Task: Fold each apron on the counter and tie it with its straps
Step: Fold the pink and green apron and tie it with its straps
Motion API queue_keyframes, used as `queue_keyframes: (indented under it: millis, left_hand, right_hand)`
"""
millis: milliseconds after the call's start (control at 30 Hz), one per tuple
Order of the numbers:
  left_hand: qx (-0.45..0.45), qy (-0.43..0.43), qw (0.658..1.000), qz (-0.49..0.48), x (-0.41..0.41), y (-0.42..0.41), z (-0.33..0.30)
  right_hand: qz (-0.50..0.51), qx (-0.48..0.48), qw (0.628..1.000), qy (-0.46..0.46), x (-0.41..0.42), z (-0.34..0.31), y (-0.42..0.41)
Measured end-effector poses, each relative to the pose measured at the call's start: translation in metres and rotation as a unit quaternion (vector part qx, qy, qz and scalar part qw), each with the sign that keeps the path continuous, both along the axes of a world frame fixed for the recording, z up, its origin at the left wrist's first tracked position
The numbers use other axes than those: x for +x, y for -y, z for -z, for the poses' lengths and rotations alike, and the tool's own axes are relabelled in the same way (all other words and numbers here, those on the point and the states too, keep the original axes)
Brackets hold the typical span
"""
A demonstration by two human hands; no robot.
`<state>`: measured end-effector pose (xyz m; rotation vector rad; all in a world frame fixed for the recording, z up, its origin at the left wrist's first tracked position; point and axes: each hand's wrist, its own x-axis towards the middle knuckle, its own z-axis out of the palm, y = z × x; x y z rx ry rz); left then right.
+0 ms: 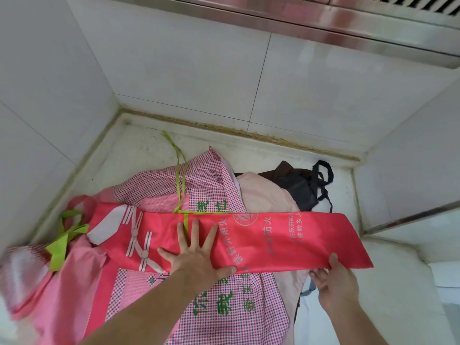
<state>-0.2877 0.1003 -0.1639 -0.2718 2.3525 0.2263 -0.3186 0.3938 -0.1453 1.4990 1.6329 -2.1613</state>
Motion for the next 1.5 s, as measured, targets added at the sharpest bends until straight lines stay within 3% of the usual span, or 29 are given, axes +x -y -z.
queue_keyframes:
  millis: [200, 300, 367, 433, 500, 533, 600, 667, 733, 967, 1067, 1100, 1167, 1267, 1500]
  left_hand:
    - [0.014, -0.060, 0.998, 0.007, 0.007, 0.018, -0.008]
    - [0.113, -0.152, 0.981, -0.036, 0.006, 0.028, -0.024]
    - [0.289, -0.136, 0.934, -0.160, 0.001, 0.029, -0.049]
    - [0.486, -0.068, 0.818, -0.299, -0.005, 0.023, -0.079]
    - [0.573, -0.031, 0.737, -0.359, -0.011, 0.024, -0.105]
    - [0.573, -0.033, 0.729, -0.372, -0.012, 0.026, -0.113]
    - [0.512, -0.065, 0.754, -0.406, -0.007, 0.041, -0.124]
    - [0.431, -0.107, 0.780, -0.440, 0.003, 0.063, -0.116]
    - [0.392, -0.121, 0.791, -0.455, 0.017, 0.087, -0.104]
    - [0.357, -0.176, 0.801, -0.448, 0.048, 0.144, -0.082]
    - [0.329, -0.199, 0.804, -0.455, 0.052, 0.160, -0.075]
    - [0.327, -0.199, 0.803, -0.458, 0.053, 0.164, -0.071]
    - [0.321, -0.196, 0.802, -0.464, 0.055, 0.169, -0.067]
    - [0.282, -0.195, 0.833, -0.435, 0.058, 0.173, -0.060]
    - [0.254, -0.166, 0.855, -0.421, 0.060, 0.165, -0.050]
  right_hand:
    - [-0.036, 0.122, 0.990, -0.053, -0.005, -0.012, -0.002]
    - [-0.105, 0.271, 0.954, -0.069, -0.007, -0.032, 0.015]
    - [-0.212, 0.412, 0.882, -0.089, 0.001, -0.054, 0.048]
    - [-0.315, 0.518, 0.779, -0.161, 0.013, -0.073, 0.094]
    - [-0.450, 0.539, 0.671, -0.239, 0.029, -0.082, 0.147]
    - [-0.514, 0.531, 0.621, -0.261, 0.036, -0.078, 0.167]
    - [-0.579, 0.535, 0.544, -0.287, 0.050, -0.061, 0.195]
    - [-0.605, 0.560, 0.495, -0.275, 0.060, -0.046, 0.207]
    - [-0.614, 0.586, 0.468, -0.246, 0.066, -0.037, 0.207]
    - [-0.559, 0.642, 0.520, -0.073, 0.045, -0.011, 0.160]
    - [-0.532, 0.570, 0.626, 0.002, 0.036, -0.008, 0.146]
    - [-0.527, 0.555, 0.644, 0.004, 0.036, -0.010, 0.145]
    - [-0.521, 0.561, 0.643, -0.017, 0.038, -0.013, 0.142]
    - [-0.471, 0.558, 0.681, -0.052, 0.041, -0.020, 0.133]
    - [-0.528, 0.568, 0.627, -0.083, 0.053, -0.007, 0.106]
